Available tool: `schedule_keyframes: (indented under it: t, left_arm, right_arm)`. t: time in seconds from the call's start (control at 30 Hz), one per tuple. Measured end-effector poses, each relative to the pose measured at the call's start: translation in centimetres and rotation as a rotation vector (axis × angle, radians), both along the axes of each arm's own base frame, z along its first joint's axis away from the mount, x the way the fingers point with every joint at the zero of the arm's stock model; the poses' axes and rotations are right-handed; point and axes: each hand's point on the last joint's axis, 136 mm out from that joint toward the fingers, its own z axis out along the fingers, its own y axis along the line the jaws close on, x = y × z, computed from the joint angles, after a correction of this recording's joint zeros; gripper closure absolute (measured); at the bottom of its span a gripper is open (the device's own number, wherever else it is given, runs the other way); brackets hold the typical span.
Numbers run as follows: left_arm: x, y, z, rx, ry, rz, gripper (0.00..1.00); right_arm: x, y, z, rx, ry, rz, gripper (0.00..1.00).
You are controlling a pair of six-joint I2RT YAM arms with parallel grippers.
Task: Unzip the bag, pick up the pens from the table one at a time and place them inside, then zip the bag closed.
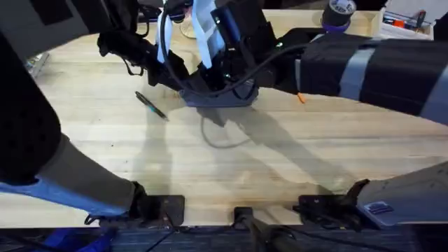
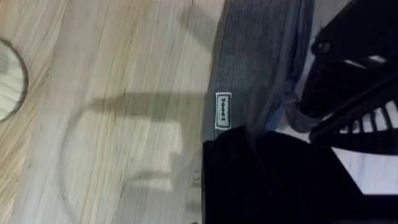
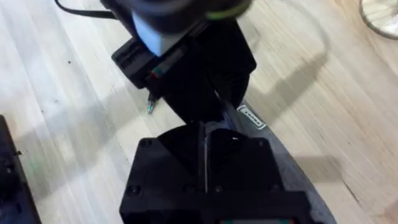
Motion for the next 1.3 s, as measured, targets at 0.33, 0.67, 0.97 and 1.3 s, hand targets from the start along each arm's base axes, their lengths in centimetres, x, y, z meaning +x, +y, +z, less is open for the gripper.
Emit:
schedule_keyframes:
  t: [0.33,0.67,0.97,1.3]
  left_arm:
    - [-0.2,0.0,0.0,0.001,0.004,-0.01,0.958]
    - [-0.1,-0.4,0.1,-0.006,-0.002,-0.016,0.958]
    - [-0.1,-0.7,0.3,-0.024,-0.002,-0.018,0.693]
    - [-0.4,-1.8,0.7,-0.06,0.003,-0.033,0.008]
  right_arm:
    - [2.0,-2.5,-0.1,-0.06,-0.037,-0.089,0.068]
    - [1.1,-8.6,7.6,-0.017,-0.088,-0.181,0.005]
    - [2.4,-11.0,8.7,-0.007,-0.102,-0.246,0.005]
    - [2.3,-11.0,8.5,-0.017,-0.104,-0.238,0.005]
